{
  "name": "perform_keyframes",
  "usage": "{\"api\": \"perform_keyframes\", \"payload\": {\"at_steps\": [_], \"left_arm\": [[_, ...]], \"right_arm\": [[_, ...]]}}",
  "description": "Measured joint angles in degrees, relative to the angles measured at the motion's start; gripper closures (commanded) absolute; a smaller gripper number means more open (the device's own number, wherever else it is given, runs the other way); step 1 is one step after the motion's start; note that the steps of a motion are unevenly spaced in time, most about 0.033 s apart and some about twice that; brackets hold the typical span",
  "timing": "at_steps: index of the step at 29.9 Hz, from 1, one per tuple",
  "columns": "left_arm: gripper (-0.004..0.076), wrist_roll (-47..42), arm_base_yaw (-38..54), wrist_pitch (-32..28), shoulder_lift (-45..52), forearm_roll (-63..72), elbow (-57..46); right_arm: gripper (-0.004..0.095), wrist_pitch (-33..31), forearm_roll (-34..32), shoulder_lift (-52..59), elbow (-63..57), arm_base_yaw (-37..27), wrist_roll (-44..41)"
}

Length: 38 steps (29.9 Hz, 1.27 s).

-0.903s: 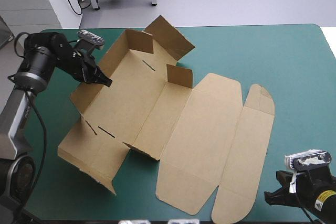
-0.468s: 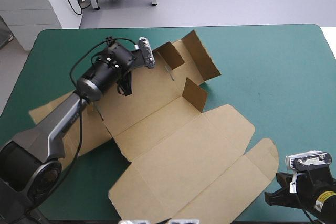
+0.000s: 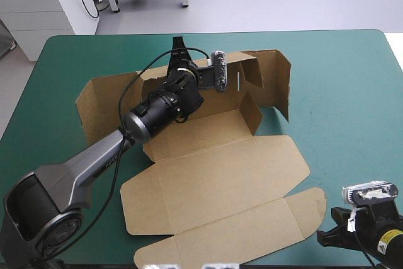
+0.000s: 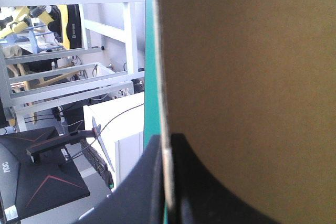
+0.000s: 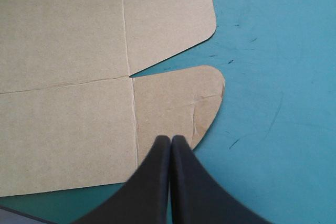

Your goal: Fold the box

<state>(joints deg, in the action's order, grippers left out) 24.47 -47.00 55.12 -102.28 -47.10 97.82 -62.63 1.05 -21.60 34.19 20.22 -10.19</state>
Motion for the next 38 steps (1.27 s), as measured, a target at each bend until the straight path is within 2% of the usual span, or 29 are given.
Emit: {"api": "perform_keyframes", "payload": {"at_steps": [5,11,18,27,30,35,38], "left_arm": [[0.0732,-10.0,-4.2,-2.4,0.9,-10.8,-5.5],[0.0732,-27.3,-10.0,-7.9,5.7,-27.3,-18.6],[0.0731,-40.2,-12.9,-9.0,10.7,-42.7,-31.7],[0.0732,-43.1,-13.1,-9.1,10.4,-47.8,-34.5],[0.0731,-43.3,-13.1,-9.1,9.9,-49.1,-34.6],[0.0731,-43.3,-13.1,-9.1,9.6,-49.5,-34.7],[0.0731,-43.3,-13.1,-9.1,9.6,-49.6,-34.7]], "right_arm": [[0.0927,0.0,0.0,0.0,0.0,0.0,0.0],[0.0927,0.1,0.0,0.0,0.0,0.0,-0.6],[0.0927,2.1,0.0,0.0,0.0,0.0,-1.3],[0.0927,2.6,-1.1,-3.2,2.9,0.0,-1.3],[0.0928,2.7,-3.9,-8.6,7.0,0.0,-1.2],[0.0929,8.1,-10.9,-20.5,17.3,0.0,-1.0],[0.0929,9.5,-12.6,-27.5,24.3,0.0,0.7]]}}
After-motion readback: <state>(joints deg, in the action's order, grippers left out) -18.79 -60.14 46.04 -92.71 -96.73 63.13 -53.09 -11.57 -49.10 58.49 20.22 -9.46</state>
